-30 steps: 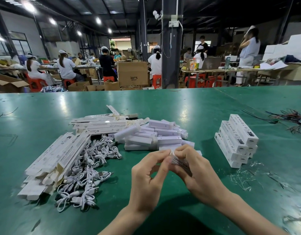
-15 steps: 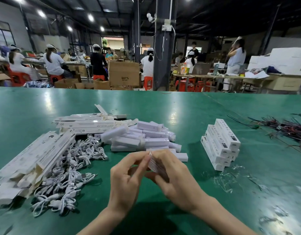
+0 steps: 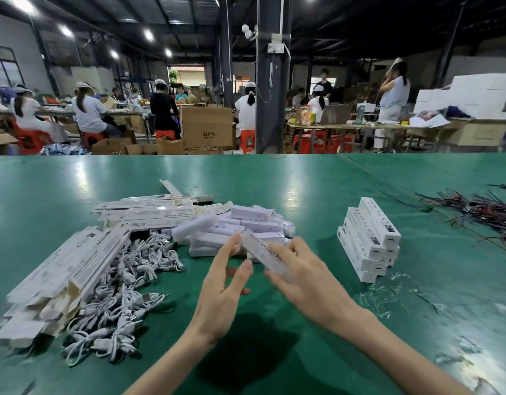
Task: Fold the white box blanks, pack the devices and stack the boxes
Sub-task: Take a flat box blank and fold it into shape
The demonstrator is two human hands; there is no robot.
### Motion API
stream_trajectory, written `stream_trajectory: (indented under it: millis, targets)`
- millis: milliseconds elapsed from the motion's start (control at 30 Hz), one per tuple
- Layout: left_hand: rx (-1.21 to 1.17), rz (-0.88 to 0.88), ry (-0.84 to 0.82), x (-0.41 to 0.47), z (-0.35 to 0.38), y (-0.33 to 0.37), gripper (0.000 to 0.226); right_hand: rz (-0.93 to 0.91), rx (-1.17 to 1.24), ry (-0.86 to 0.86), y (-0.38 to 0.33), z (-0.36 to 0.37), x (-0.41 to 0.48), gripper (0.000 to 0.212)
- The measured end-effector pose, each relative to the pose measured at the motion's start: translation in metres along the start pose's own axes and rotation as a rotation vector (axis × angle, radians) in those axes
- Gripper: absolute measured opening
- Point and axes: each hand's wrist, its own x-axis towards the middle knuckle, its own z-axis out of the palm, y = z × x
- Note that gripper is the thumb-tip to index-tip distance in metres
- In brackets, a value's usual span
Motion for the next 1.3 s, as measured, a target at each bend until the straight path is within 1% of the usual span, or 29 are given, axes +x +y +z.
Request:
stream_trajectory:
  millis: [67, 100, 133, 167, 267, 367, 467, 600, 733, 833, 933, 1000, 1067, 1133, 1200, 1233, 1267, 1300]
  targets:
    - [0.052, 0.027, 0.003, -0.003, 0.0, 0.001, 0.053, 0.058, -0.077, 0.136, 0.007, -0.018, 0.015, 0.022]
    - [0.091, 0.045, 0.017, -0.002, -0.002, 0.002, 0.051, 0.125, -0.115, 0.211, 0.015, -0.031, 0.025, 0.018]
    - [0.133, 0.065, 0.039, -0.001, -0.004, 0.003, 0.049, 0.208, -0.156, 0.267, 0.026, -0.046, 0.036, 0.017]
    - [0.162, 0.082, 0.066, 0.0, -0.005, 0.004, 0.047, 0.293, -0.218, 0.285, 0.04, -0.064, 0.048, 0.017]
    - [0.181, 0.117, 0.127, 0.004, -0.005, 0.005, 0.04, 0.496, -0.455, 0.193, 0.082, -0.108, 0.076, 0.024]
    - [0.252, 0.159, 0.122, 0.001, -0.004, 0.006, 0.038, 0.575, -0.637, 0.028, 0.115, -0.115, 0.085, 0.027]
    - [0.326, 0.22, 0.099, -0.001, -0.005, 0.007, 0.038, 0.578, -0.775, -0.076, 0.135, -0.099, 0.081, 0.027]
    - [0.35, 0.243, 0.082, -0.001, -0.004, 0.009, 0.04, 0.525, -0.826, -0.066, 0.143, -0.088, 0.079, 0.024]
    - [0.358, 0.253, 0.074, -0.001, -0.004, 0.01, 0.04, 0.547, -0.825, -0.058, 0.136, -0.087, 0.083, 0.026]
    - [0.355, 0.262, 0.077, -0.001, -0.004, 0.011, 0.04, 0.623, -0.755, -0.083, 0.136, -0.086, 0.083, 0.023]
    - [0.355, 0.273, 0.082, 0.0, -0.004, 0.012, 0.041, 0.724, -0.615, -0.099, 0.143, -0.085, 0.081, 0.019]
    - [0.365, 0.28, 0.076, 0.0, -0.004, 0.012, 0.042, 0.755, -0.484, -0.1, 0.148, -0.085, 0.081, 0.024]
    - [0.377, 0.288, 0.063, 0.0, -0.004, 0.012, 0.043, 0.745, -0.405, -0.089, 0.152, -0.084, 0.082, 0.03]
    - [0.398, 0.297, 0.049, -0.001, -0.003, 0.01, 0.039, 0.743, -0.389, -0.07, 0.15, -0.085, 0.082, 0.03]
    - [0.447, 0.294, 0.044, -0.001, -0.003, 0.008, 0.031, 0.755, -0.488, -0.044, 0.14, -0.084, 0.081, 0.028]
    - [0.49, 0.286, 0.048, -0.001, -0.004, 0.006, 0.029, 0.716, -0.594, -0.005, 0.132, -0.081, 0.079, 0.03]
    - [0.547, 0.275, 0.056, 0.001, -0.005, 0.005, 0.028, 0.632, -0.674, 0.063, 0.123, -0.075, 0.077, 0.033]
    - [0.62, 0.259, 0.069, 0.002, -0.007, 0.004, 0.028, 0.513, -0.692, 0.159, 0.113, -0.066, 0.073, 0.036]
